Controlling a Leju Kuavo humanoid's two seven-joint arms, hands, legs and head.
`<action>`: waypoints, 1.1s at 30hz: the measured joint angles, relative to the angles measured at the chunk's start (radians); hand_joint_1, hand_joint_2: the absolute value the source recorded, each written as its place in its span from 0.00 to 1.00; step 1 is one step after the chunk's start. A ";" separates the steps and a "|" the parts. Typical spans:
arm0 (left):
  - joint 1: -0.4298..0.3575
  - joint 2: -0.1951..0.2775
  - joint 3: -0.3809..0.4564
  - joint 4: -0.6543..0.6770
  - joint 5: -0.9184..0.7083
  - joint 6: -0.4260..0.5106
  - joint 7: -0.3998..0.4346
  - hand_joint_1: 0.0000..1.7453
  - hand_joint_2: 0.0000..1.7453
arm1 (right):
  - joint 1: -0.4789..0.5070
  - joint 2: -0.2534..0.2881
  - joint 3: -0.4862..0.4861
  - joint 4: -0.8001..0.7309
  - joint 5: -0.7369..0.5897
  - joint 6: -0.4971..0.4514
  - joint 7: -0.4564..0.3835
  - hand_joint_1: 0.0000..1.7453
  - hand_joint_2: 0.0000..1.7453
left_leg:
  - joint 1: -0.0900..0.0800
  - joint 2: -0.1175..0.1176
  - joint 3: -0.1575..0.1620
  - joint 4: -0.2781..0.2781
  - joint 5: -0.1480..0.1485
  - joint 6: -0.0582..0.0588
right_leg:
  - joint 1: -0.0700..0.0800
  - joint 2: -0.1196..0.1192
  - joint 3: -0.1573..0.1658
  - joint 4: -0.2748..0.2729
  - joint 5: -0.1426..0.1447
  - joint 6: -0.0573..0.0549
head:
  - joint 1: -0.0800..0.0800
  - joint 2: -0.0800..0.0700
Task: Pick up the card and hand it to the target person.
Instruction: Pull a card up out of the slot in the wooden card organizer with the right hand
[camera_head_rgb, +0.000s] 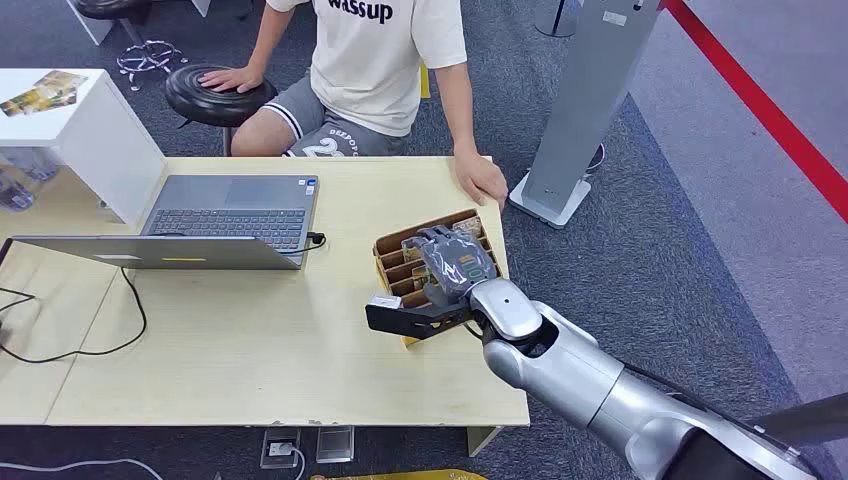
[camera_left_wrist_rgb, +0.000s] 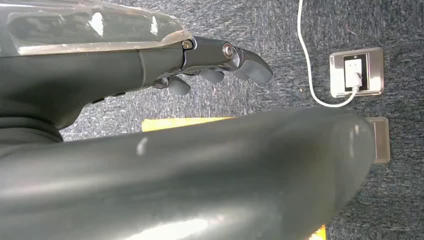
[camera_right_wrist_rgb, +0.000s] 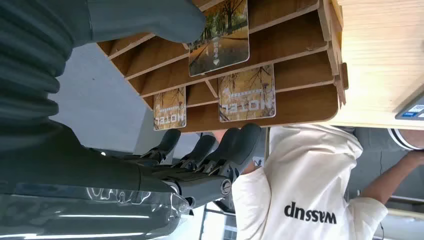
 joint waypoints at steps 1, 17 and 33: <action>0.000 0.000 0.000 0.000 0.000 0.000 0.000 0.00 0.00 | 0.001 0.000 0.001 0.001 -0.001 0.000 0.000 0.32 1.00 | 0.000 0.000 0.000 0.000 0.000 0.000 | 0.000 0.000 0.000 0.001 0.000 0.000 | 0.000 0.000; 0.006 0.005 0.003 -0.001 0.009 -0.001 -0.006 0.00 0.00 | 0.004 0.001 0.030 -0.015 -0.028 0.001 0.002 0.66 1.00 | 0.000 -0.001 -0.001 0.001 0.000 0.000 | 0.000 -0.001 -0.001 0.001 -0.001 0.000 | 0.000 0.000; 0.003 0.005 -0.007 -0.002 0.006 0.001 -0.006 0.00 0.00 | 0.011 -0.025 0.020 -0.047 -0.034 0.001 0.018 0.52 1.00 | 0.000 -0.002 -0.001 0.001 0.000 0.000 | 0.000 -0.002 0.000 0.001 -0.001 0.000 | 0.000 0.000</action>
